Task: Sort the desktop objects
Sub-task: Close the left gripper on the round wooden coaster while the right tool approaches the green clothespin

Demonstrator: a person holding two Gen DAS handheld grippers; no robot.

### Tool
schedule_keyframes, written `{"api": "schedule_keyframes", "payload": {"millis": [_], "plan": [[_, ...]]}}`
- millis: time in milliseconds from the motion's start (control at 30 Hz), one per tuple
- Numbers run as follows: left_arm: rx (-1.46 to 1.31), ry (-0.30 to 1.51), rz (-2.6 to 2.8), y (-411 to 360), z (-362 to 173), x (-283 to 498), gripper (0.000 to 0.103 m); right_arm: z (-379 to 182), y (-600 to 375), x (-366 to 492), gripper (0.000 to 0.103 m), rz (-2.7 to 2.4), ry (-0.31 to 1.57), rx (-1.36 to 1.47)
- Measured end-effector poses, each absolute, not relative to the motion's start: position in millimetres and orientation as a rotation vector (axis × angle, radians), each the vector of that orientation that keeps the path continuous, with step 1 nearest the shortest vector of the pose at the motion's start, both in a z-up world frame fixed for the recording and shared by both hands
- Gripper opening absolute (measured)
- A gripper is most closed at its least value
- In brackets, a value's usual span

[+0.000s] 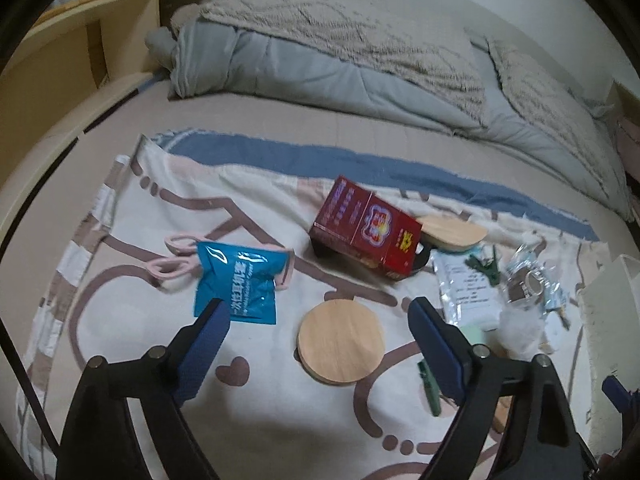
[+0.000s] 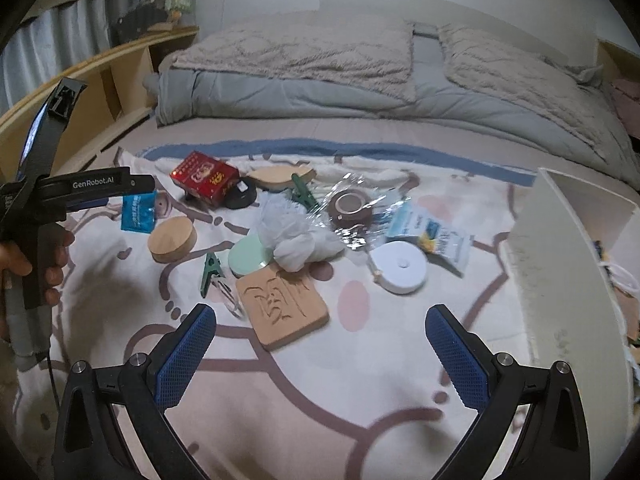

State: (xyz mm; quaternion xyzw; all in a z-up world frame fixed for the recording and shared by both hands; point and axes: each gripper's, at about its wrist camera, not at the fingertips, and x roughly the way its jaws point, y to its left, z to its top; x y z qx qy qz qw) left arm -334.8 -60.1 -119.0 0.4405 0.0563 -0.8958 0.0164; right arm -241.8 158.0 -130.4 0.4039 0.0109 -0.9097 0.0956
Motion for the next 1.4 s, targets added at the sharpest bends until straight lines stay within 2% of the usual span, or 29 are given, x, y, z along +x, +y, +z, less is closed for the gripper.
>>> {"api": "schedule_keyframes", "payload": {"millis": [167,367,600,800,1033,1300,1400], "plan": [[1.410,0.167,-2.781,-59.0,-135.2,-342.0,0.083,-150.4,139.0,-260.6,0.103,-2.642,0.024,1.254],[1.440,0.146,-2.781,-55.6,-148.2,-345.0,0.083,-172.1,115.9,-277.2,0.103,-2.666,0.153,1.295],[1.453,0.119,-2.779,-49.7,-156.3,-347.4,0.083,-188.8,110.5,-301.0,0.103,-2.718,0.218,1.358],[1.464,0.079,-2.761,-45.9,-167.1,-352.0,0.083,-190.1,127.7,-296.0,0.103,-2.738,0.153,1.391],[1.460,0.131,-2.741,-48.8,-174.6,-355.2,0.083,-192.0,154.2,-281.0,0.103,-2.732,0.034,1.440],[1.484,0.069,-2.767,-36.3,-181.1,-352.6,0.083,-195.2,173.8,-261.8,0.103,-2.732,-0.013,1.480],[1.503,0.028,-2.761,-31.7,-184.8,-352.9,0.083,-203.1,177.6,-256.6,0.103,-2.725,0.040,1.538]]}}
